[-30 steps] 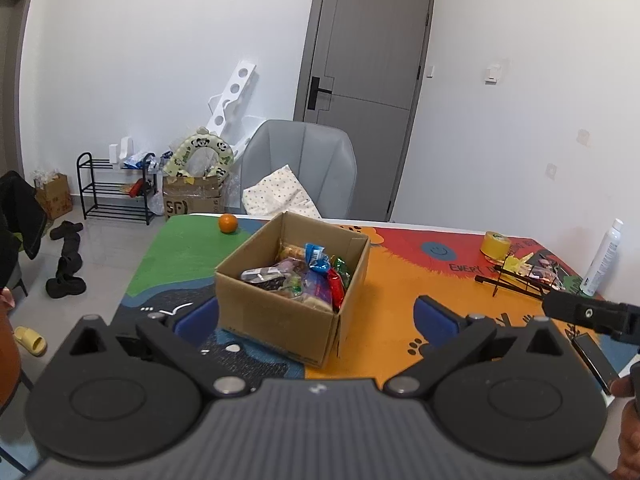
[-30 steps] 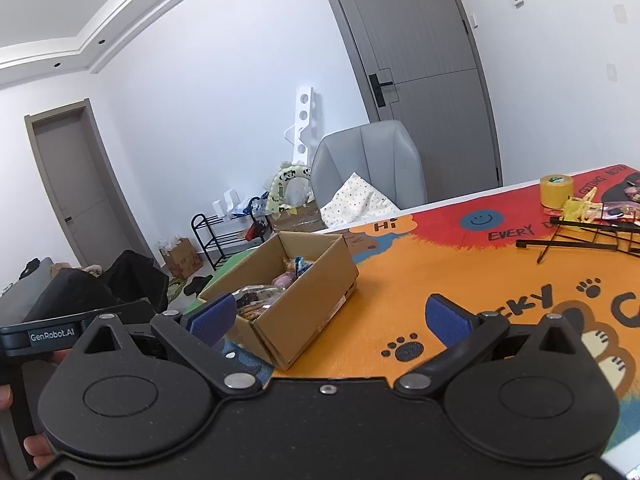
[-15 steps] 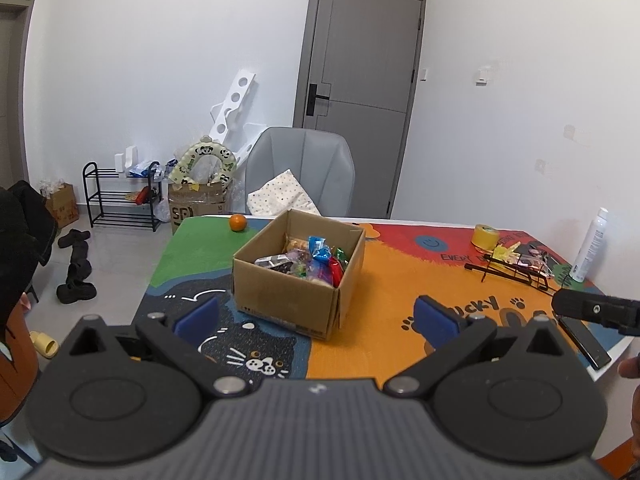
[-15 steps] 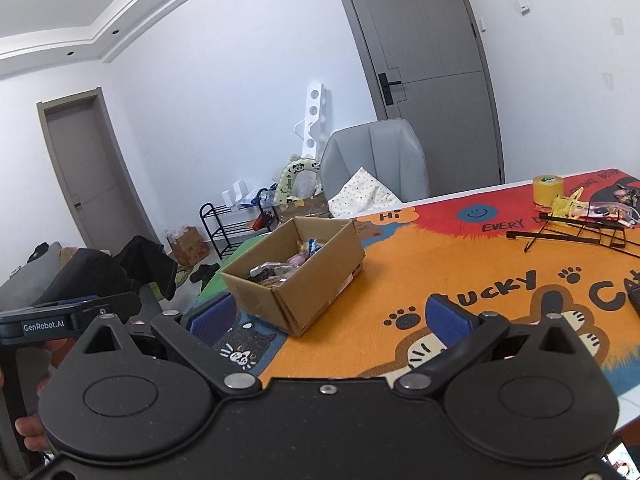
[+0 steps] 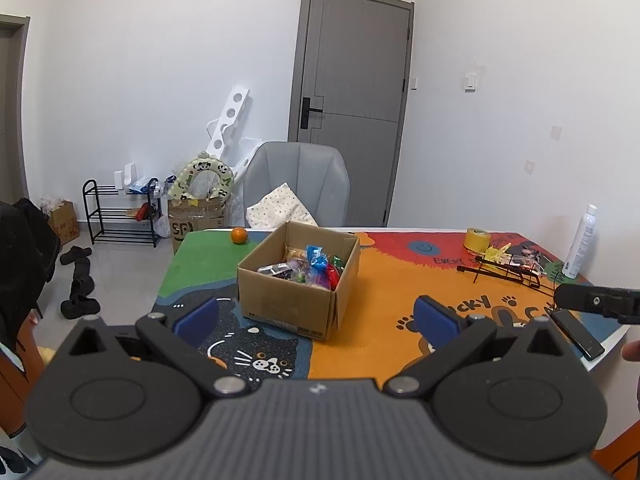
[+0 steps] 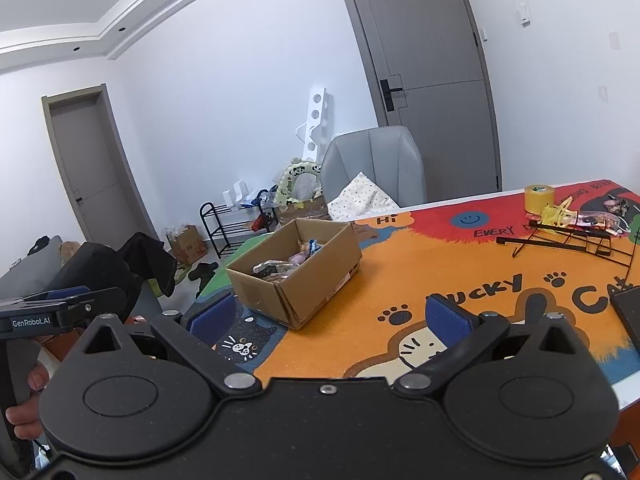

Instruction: Organize snacks

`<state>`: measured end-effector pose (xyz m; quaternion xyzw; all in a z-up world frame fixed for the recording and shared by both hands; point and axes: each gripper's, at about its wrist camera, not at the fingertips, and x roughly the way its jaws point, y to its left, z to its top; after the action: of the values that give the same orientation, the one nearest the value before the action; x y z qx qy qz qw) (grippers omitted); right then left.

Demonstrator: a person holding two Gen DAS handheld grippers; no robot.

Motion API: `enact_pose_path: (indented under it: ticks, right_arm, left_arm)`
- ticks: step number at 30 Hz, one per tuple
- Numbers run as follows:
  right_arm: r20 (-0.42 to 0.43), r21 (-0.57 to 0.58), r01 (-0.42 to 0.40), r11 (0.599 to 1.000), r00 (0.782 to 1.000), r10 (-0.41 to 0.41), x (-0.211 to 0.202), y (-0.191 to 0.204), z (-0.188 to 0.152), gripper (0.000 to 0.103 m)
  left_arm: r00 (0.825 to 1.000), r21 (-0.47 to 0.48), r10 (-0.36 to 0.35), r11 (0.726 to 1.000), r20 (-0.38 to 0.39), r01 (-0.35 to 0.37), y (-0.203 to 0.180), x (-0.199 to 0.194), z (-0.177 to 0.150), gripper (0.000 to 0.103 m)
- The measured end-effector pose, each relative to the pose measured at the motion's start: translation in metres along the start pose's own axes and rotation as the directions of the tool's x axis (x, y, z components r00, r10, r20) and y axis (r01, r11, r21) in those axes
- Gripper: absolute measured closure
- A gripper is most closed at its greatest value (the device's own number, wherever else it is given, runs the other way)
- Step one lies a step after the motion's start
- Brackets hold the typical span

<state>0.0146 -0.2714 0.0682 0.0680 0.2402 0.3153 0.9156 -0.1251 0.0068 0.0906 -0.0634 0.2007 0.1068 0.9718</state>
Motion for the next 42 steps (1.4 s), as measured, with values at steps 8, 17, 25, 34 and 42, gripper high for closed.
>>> enact_pose_path:
  ticks: [8,17,25,34,42]
  right_arm:
    - [-0.012,-0.007,-0.001,1.0,1.0,0.001,0.005,0.003,-0.001,0.0]
    - [-0.021,-0.02,0.002,1.0,1.0,-0.003,0.006,0.008,-0.002,0.0]
    - [-0.022,-0.029,0.005,1.0,1.0,-0.006,0.005,0.01,-0.001,0.0]
    - [-0.023,-0.031,0.006,1.0,1.0,-0.006,0.005,0.011,0.0,0.0]
    - [-0.022,-0.033,0.005,0.999,1.0,-0.005,0.005,0.012,0.001,0.0]
  left_arm:
    - [1.0,-0.024,0.006,1.0,-0.004,-0.006,0.004,0.001,-0.004,0.0]
    - [1.0,-0.032,0.008,0.999,-0.004,-0.008,0.006,0.002,-0.003,0.0]
    - [1.0,-0.033,0.009,0.999,-0.008,-0.009,0.007,0.003,-0.004,0.0]
    - [1.0,-0.034,0.01,0.999,-0.011,-0.01,0.008,0.003,-0.005,0.0]
    - [1.0,-0.036,0.01,0.999,-0.015,-0.01,0.008,0.005,-0.005,0.0]
